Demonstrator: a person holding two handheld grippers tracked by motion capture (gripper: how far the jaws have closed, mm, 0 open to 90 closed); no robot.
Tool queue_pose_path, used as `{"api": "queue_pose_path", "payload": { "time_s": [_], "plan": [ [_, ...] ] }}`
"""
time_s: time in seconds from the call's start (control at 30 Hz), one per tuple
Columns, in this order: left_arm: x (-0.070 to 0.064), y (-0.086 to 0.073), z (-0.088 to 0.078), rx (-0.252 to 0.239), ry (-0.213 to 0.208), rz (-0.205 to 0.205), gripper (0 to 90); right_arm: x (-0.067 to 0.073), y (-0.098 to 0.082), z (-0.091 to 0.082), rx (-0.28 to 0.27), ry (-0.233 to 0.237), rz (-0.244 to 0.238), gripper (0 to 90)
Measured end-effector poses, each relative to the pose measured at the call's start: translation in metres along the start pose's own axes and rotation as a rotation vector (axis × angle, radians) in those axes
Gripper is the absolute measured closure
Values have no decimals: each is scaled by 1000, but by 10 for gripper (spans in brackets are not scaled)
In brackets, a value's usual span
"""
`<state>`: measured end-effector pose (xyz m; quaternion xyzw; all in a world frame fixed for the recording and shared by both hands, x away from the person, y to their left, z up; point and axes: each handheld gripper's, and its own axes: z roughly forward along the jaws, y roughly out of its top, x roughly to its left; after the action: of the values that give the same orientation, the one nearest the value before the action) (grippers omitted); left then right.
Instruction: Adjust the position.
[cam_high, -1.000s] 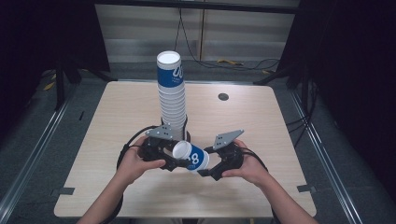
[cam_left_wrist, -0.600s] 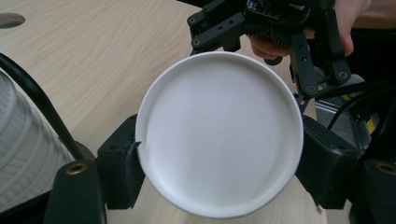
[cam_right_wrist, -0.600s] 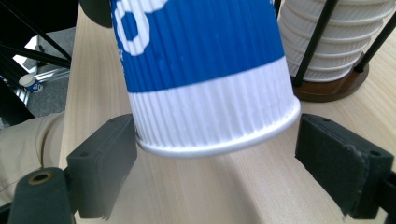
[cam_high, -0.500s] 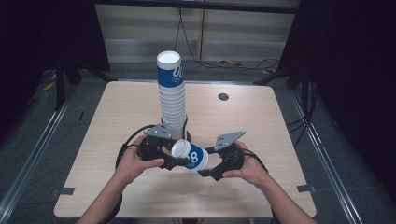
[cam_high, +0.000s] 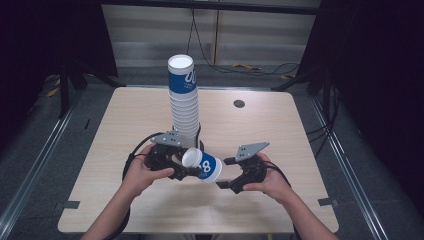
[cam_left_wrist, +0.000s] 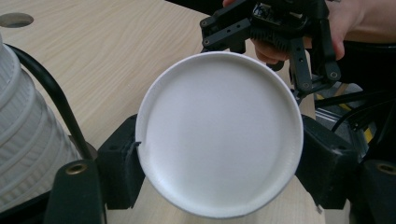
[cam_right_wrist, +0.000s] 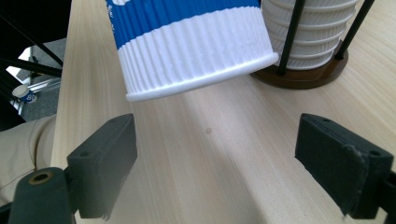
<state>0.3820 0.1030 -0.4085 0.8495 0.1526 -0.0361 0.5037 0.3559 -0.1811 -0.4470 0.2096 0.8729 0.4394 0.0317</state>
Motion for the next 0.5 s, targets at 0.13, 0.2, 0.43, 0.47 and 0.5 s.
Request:
{"api": "queue_pose_path", "payload": {
  "time_s": [0.13, 0.2, 0.43, 0.47, 0.5],
  "plan": [
    [1, 0, 0, -7, -3, -5, 266, 1, -1, 2, -9, 4, -1, 125],
    [1, -1, 0, -5, -3, -7, 266, 2, 0, 4, -10, 9, -2, 125],
    [0, -1, 2, -9, -11, -12, 266, 4, 2, 8, -11, 18, -7, 125],
    [0, -1, 2, -9, -11, -12, 266, 4, 2, 8, -13, 21, -7, 125],
    [0, -1, 2, -11, -11, -11, 266, 4, 2, 8, -15, 23, -6, 125]
  ]
}}
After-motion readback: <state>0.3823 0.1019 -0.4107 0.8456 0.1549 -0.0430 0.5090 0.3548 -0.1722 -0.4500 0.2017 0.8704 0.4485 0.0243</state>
